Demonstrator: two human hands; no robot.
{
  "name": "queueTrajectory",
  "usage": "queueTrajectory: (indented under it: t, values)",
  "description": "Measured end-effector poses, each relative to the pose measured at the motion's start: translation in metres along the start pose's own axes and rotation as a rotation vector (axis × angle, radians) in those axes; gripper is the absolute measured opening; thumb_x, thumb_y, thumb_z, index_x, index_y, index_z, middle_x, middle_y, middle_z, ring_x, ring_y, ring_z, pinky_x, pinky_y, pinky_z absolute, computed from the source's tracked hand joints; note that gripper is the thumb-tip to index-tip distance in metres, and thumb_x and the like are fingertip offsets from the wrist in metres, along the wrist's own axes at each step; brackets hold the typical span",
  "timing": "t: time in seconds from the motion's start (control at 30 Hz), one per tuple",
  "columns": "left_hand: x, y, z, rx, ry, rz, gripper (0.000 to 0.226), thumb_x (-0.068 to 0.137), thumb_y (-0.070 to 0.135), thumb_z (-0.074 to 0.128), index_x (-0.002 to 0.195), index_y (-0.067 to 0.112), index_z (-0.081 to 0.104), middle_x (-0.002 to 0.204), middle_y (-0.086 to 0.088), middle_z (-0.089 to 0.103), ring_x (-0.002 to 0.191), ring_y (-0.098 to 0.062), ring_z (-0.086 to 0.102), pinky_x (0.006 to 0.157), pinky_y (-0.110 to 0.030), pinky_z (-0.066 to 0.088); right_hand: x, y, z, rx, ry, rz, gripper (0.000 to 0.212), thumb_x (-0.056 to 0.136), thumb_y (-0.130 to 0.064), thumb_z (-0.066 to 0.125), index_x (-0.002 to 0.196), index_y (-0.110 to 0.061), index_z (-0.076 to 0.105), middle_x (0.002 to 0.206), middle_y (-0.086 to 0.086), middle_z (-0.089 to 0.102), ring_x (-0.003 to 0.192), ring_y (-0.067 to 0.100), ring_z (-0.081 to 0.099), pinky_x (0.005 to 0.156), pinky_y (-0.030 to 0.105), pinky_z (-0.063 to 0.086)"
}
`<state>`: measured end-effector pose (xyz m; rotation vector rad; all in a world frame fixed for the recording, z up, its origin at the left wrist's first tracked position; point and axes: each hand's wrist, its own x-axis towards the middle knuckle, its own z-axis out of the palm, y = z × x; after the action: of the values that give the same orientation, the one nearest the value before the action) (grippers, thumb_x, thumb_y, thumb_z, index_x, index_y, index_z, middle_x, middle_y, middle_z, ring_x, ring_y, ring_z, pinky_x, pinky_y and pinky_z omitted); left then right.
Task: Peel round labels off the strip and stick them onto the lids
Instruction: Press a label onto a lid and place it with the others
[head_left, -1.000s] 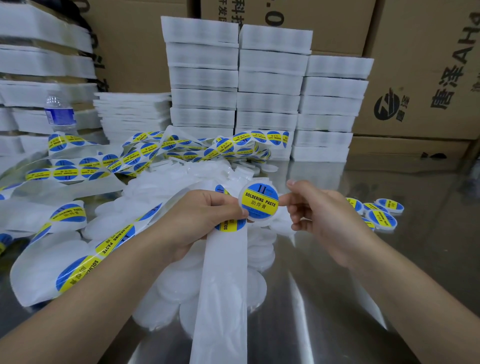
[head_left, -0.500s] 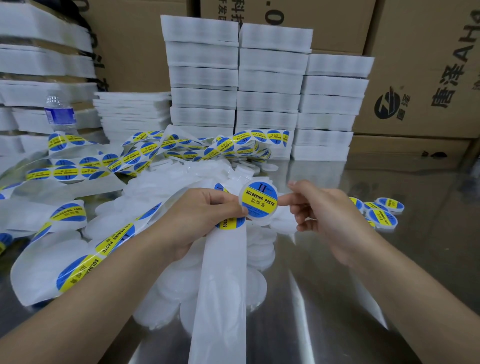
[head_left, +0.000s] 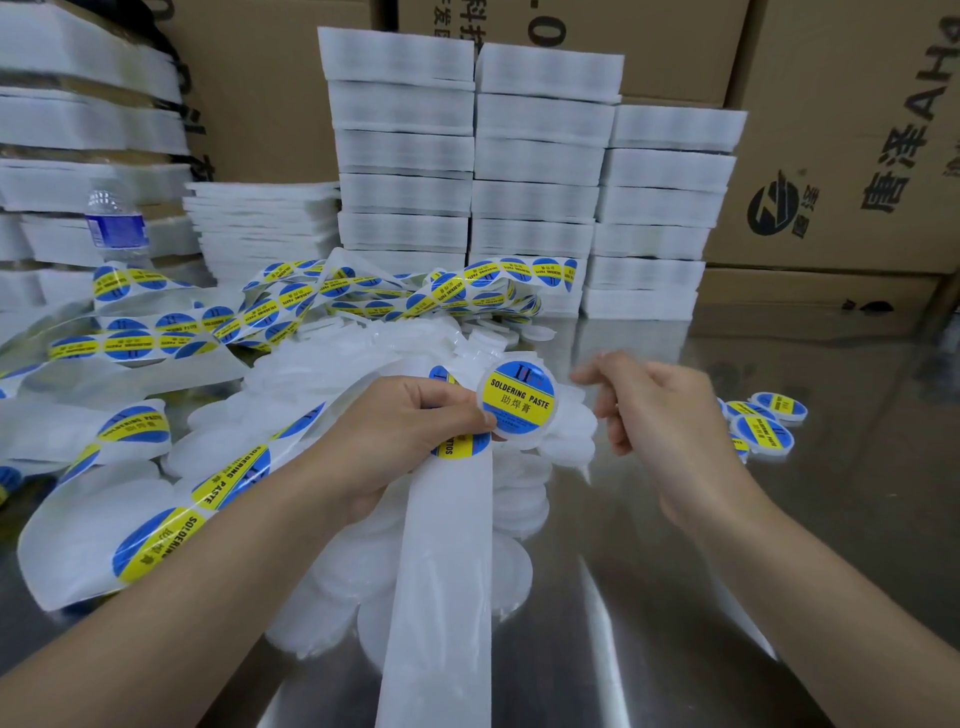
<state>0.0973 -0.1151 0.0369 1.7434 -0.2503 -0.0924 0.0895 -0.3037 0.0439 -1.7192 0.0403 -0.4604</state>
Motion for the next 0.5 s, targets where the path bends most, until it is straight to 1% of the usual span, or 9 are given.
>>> queueTrajectory:
  t: [0.1, 0.17, 0.23, 0.27, 0.3, 0.33, 0.4, 0.43, 0.5]
  values:
    - [0.000, 0.001, -0.001, -0.015, -0.033, 0.005, 0.017, 0.081, 0.014, 0.068, 0.070, 0.020, 0.079, 0.073, 0.003, 0.074, 0.062, -0.003, 0.064, 0.060, -0.011, 0.049, 0.004, -0.001, -0.004, 0.050, 0.019, -0.045, 0.028, 0.089, -0.029, 0.052, 0.069, -0.021, 0.071, 0.049, -0.009, 0.052, 0.042, 0.008, 0.042, 0.046, 0.025, 0.036]
    - [-0.002, 0.002, 0.001, -0.005, -0.073, 0.012, 0.018, 0.080, 0.015, 0.069, 0.068, 0.023, 0.079, 0.071, 0.004, 0.074, 0.060, -0.003, 0.063, 0.060, -0.011, 0.049, 0.002, -0.002, -0.004, 0.035, -0.068, -0.079, 0.027, 0.092, -0.033, 0.051, 0.075, -0.022, 0.068, 0.052, -0.007, 0.055, 0.044, 0.009, 0.046, 0.045, 0.025, 0.039]
    - [-0.005, 0.004, 0.003, -0.021, -0.126, 0.021, 0.005, 0.071, 0.022, 0.074, 0.068, 0.023, 0.079, 0.071, 0.005, 0.074, 0.060, -0.003, 0.064, 0.059, -0.011, 0.049, -0.004, 0.000, 0.000, -0.042, -0.185, -0.136, 0.022, 0.092, -0.040, 0.051, 0.080, -0.027, 0.064, 0.058, -0.001, 0.059, 0.046, 0.010, 0.051, 0.047, 0.024, 0.043]
    - [-0.006, 0.004, 0.004, -0.026, -0.153, 0.036, 0.012, 0.063, 0.030, 0.077, 0.071, 0.022, 0.079, 0.075, 0.003, 0.075, 0.063, -0.004, 0.065, 0.061, -0.011, 0.049, -0.007, 0.002, 0.003, -0.098, -0.220, -0.177, 0.019, 0.090, -0.044, 0.053, 0.081, -0.030, 0.062, 0.062, 0.001, 0.060, 0.047, 0.010, 0.053, 0.048, 0.024, 0.044]
    - [-0.007, 0.005, 0.004, -0.028, -0.170, 0.045, 0.026, 0.054, 0.037, 0.077, 0.075, 0.021, 0.079, 0.079, 0.002, 0.076, 0.066, -0.005, 0.066, 0.063, -0.012, 0.050, -0.010, 0.004, 0.005, -0.161, -0.229, -0.227, 0.017, 0.087, -0.049, 0.056, 0.083, -0.034, 0.061, 0.064, 0.001, 0.060, 0.048, 0.009, 0.053, 0.049, 0.023, 0.044]
    - [-0.006, 0.003, 0.004, -0.028, -0.179, 0.055, 0.034, 0.049, 0.042, 0.076, 0.076, 0.022, 0.079, 0.080, 0.001, 0.076, 0.068, -0.005, 0.066, 0.064, -0.012, 0.050, -0.012, 0.006, 0.006, -0.230, -0.217, -0.278, 0.019, 0.082, -0.054, 0.058, 0.085, -0.036, 0.059, 0.065, -0.002, 0.060, 0.049, 0.006, 0.052, 0.050, 0.022, 0.043]
    - [-0.006, 0.004, 0.004, -0.031, -0.179, 0.083, 0.033, 0.047, 0.044, 0.074, 0.073, 0.025, 0.079, 0.076, 0.003, 0.075, 0.065, -0.004, 0.065, 0.062, -0.011, 0.050, -0.014, 0.007, 0.007, -0.350, -0.182, -0.359, 0.038, 0.070, -0.068, 0.055, 0.092, -0.037, 0.057, 0.065, -0.015, 0.058, 0.051, 0.003, 0.051, 0.049, 0.015, 0.036]
    - [-0.006, 0.004, 0.004, -0.036, -0.177, 0.092, 0.031, 0.047, 0.044, 0.074, 0.071, 0.026, 0.079, 0.074, 0.003, 0.075, 0.065, -0.003, 0.066, 0.062, -0.011, 0.050, -0.014, 0.007, 0.007, -0.382, -0.172, -0.379, 0.048, 0.064, -0.073, 0.051, 0.094, -0.037, 0.057, 0.065, -0.020, 0.057, 0.052, 0.002, 0.051, 0.050, 0.015, 0.033]
    - [-0.006, 0.003, 0.005, -0.029, -0.173, 0.110, 0.033, 0.046, 0.044, 0.074, 0.073, 0.025, 0.078, 0.076, 0.002, 0.075, 0.067, -0.004, 0.068, 0.065, -0.012, 0.052, -0.015, 0.008, 0.007, -0.418, -0.158, -0.393, 0.058, 0.056, -0.080, 0.045, 0.094, -0.037, 0.056, 0.065, -0.021, 0.057, 0.055, 0.002, 0.050, 0.053, 0.019, 0.033]
